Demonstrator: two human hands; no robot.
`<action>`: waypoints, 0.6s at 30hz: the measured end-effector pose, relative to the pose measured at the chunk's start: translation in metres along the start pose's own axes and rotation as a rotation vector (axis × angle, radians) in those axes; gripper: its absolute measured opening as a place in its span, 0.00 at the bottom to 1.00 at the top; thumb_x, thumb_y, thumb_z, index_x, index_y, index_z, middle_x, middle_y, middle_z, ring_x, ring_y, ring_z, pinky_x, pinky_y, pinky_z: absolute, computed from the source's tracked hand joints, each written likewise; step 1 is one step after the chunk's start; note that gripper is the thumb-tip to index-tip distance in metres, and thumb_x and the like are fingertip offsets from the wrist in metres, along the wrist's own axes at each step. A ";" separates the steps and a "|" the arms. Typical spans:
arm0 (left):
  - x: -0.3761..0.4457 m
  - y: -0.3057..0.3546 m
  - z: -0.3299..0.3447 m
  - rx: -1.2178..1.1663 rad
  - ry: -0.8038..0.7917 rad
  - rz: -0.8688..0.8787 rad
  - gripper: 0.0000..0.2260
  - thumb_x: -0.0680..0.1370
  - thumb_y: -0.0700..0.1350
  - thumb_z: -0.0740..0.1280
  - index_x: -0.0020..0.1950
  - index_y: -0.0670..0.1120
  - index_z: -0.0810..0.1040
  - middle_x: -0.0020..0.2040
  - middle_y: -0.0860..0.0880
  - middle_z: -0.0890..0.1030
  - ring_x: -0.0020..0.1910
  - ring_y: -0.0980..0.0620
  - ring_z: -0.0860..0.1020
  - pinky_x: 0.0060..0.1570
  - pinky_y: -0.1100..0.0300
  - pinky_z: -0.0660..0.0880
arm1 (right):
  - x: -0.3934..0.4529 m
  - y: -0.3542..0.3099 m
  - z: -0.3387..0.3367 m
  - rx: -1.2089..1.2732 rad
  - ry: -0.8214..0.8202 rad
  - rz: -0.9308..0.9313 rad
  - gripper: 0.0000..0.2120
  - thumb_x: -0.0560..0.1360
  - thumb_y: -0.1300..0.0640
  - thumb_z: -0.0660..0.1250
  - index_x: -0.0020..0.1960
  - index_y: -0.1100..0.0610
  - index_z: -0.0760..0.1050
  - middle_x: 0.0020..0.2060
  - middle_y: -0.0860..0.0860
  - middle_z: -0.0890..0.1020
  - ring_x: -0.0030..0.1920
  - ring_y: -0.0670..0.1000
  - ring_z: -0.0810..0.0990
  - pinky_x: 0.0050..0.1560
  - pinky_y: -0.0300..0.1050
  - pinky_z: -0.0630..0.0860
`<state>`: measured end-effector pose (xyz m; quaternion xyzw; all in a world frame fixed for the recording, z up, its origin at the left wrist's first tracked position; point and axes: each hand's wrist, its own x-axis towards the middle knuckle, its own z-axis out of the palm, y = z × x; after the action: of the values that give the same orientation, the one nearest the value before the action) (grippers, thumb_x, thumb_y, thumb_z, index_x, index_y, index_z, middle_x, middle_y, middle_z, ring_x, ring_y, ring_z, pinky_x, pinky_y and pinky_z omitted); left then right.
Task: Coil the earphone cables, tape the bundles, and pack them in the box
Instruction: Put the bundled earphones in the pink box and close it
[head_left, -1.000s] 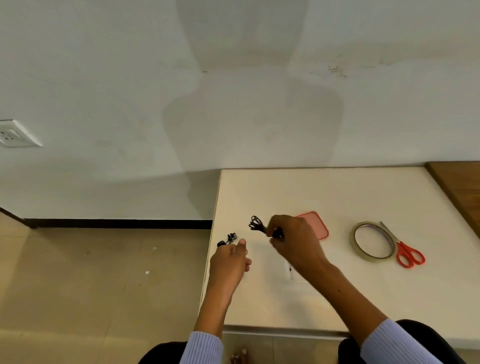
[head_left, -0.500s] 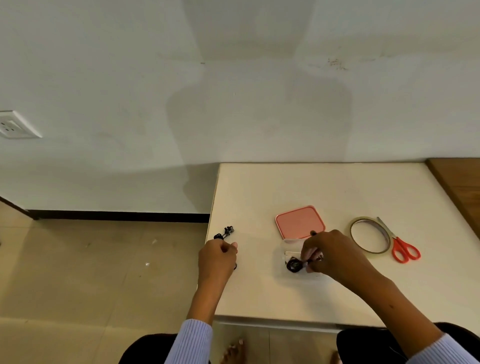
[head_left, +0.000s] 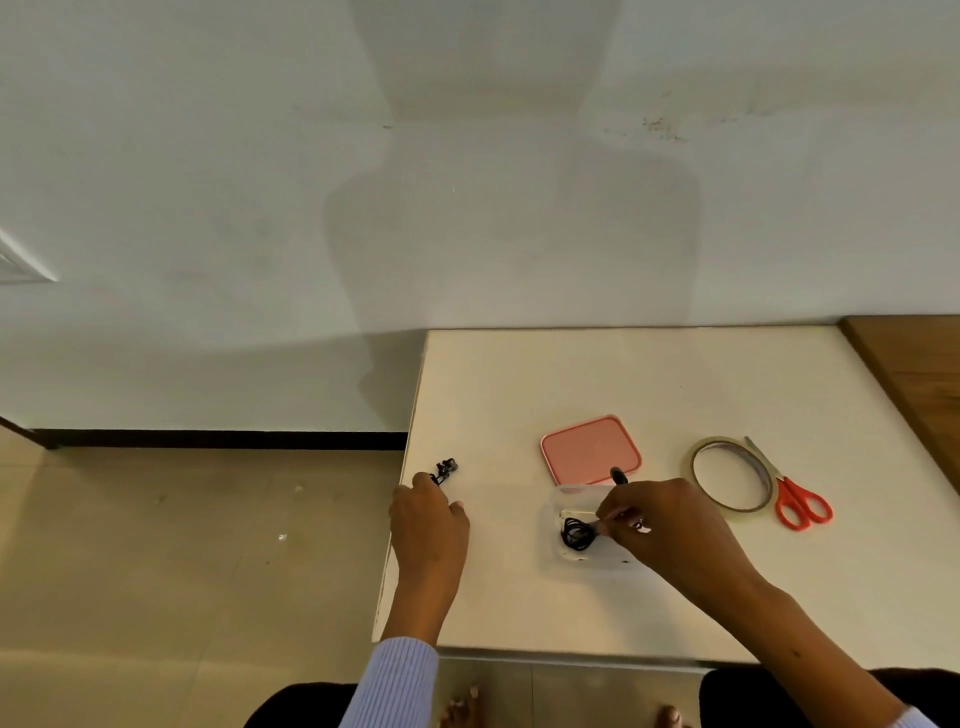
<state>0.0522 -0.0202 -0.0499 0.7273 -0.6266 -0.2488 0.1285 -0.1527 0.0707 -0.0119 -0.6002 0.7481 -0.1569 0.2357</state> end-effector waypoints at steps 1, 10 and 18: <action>0.000 0.002 0.000 -0.002 0.000 0.016 0.09 0.76 0.38 0.65 0.54 0.37 0.73 0.51 0.40 0.77 0.49 0.44 0.76 0.41 0.59 0.69 | 0.001 0.002 0.000 -0.002 -0.005 0.002 0.05 0.73 0.52 0.71 0.48 0.49 0.82 0.42 0.42 0.85 0.40 0.40 0.82 0.45 0.36 0.78; -0.010 0.037 -0.023 -0.376 -0.047 0.329 0.13 0.68 0.35 0.72 0.43 0.45 0.70 0.37 0.50 0.78 0.35 0.57 0.76 0.32 0.72 0.70 | 0.003 0.016 -0.010 0.087 0.066 0.058 0.04 0.72 0.55 0.72 0.47 0.50 0.83 0.40 0.44 0.84 0.39 0.42 0.81 0.46 0.40 0.79; -0.030 0.074 -0.016 -0.405 -0.180 0.619 0.09 0.69 0.39 0.74 0.44 0.49 0.77 0.40 0.55 0.82 0.41 0.62 0.78 0.37 0.75 0.70 | 0.003 0.018 -0.008 0.017 0.262 0.114 0.13 0.71 0.44 0.70 0.54 0.47 0.75 0.43 0.39 0.76 0.41 0.41 0.74 0.37 0.37 0.71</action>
<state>-0.0052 -0.0068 0.0065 0.4388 -0.7635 -0.3799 0.2831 -0.1725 0.0712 -0.0145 -0.5291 0.8040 -0.2264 0.1495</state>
